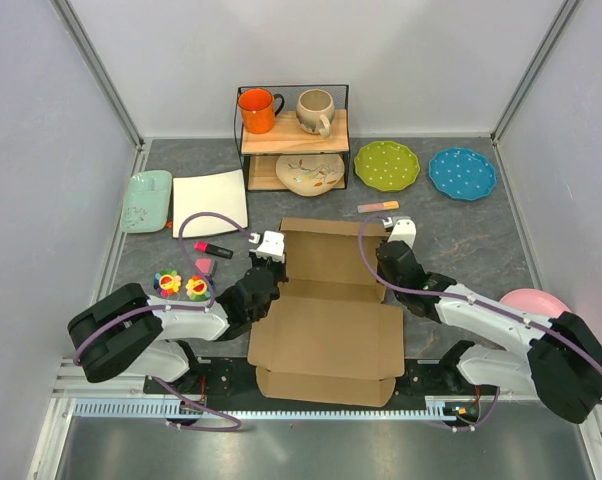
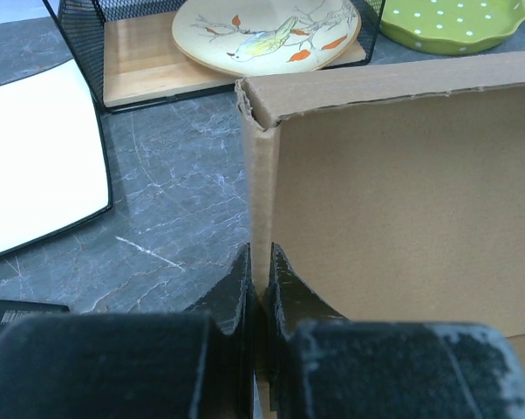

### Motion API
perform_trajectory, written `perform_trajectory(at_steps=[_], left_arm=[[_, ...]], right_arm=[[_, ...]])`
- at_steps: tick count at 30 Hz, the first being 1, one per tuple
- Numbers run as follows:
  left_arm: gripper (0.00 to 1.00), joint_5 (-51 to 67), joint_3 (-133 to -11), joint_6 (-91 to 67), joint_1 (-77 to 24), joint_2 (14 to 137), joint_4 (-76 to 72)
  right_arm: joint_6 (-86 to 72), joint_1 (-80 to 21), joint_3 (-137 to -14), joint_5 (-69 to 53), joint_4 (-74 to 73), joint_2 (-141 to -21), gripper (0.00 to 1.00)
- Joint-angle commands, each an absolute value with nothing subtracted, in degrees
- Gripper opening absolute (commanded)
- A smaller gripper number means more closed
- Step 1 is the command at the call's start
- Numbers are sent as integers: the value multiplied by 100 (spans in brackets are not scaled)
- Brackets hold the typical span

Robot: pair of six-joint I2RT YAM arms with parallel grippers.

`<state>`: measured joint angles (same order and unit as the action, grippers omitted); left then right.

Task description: Fold the paper box

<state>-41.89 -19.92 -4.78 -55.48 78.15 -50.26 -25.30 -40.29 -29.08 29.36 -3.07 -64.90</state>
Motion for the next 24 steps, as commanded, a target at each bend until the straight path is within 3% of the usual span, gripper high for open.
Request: perform_trajectory(at_steps=[1,2,6,12,15,22,24], left_arm=[[2,-4333,-2145,-544,-5599,7656,-4940],[2,-4359,-2145,-562,-5599,7655,-4922],[2,-4465,-2223,-790,-5607,7629,-4668],[25,-4290,-2496,-1054,-5599,7428,-3623],[29,-4254,-2365,-1221,-5607,7322,-3551],[29,-4070,-2241,-1283,-5590,7707,-3831],[9,-3894,-2259,-1214,-5599,7857,-4007]], right_arm=[[-2645,-4043,-2962,2707,-589,-6671,4],[-2663,-4043,-2953,2707,-589,-6671,0],[-2672,-4069,-2979,2961,-598,-6610,0],[-2426,-4087,-2979,3357,-247,-6188,0],[-2312,-4087,-3023,3428,-44,-6152,0],[-2241,-4087,-3243,3278,457,-6495,0],[-2259,-4087,-3296,3252,448,-6600,0]])
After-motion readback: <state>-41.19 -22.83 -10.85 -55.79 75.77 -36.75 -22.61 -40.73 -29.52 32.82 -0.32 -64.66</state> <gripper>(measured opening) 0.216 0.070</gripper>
